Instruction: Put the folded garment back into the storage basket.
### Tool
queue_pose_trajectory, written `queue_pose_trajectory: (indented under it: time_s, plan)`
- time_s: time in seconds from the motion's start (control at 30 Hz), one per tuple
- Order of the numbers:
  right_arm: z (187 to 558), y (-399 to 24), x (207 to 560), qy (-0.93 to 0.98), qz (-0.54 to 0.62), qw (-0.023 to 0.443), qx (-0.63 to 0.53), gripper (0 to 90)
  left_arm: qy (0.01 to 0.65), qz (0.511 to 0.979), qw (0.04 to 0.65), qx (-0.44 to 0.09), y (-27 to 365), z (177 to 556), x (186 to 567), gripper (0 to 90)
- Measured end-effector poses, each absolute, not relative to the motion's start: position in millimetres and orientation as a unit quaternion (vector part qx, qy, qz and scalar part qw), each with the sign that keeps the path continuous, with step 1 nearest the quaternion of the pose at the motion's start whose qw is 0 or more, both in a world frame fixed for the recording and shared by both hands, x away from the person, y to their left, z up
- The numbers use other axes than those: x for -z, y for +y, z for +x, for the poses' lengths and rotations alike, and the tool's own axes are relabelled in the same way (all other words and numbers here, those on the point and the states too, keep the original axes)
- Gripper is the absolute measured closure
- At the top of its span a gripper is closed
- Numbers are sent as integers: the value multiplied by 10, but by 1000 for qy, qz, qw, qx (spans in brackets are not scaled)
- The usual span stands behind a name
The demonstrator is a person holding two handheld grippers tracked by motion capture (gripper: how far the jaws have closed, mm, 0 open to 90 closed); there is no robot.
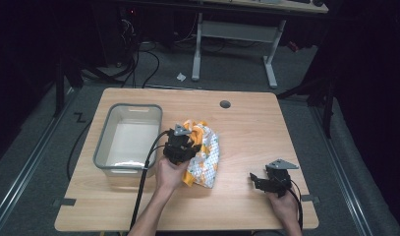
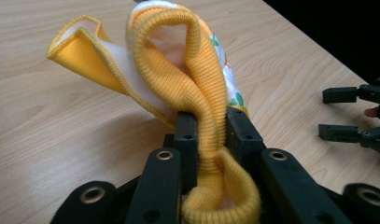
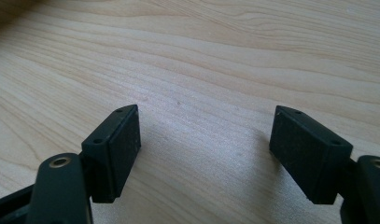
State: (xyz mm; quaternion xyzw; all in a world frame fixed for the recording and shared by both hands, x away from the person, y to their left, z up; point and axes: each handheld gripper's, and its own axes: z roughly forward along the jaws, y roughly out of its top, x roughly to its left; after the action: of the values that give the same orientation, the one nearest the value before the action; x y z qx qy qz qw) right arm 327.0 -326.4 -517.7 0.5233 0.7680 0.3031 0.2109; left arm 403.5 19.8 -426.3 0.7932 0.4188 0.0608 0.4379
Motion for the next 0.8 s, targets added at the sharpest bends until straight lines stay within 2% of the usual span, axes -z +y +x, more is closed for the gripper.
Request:
queue_pose_trajectory:
  time_s: [0.8]
  plan:
    - [3270,-3264,5177,768,523,211,-303,250,410,783,460,-87,501,3945,3915,768]
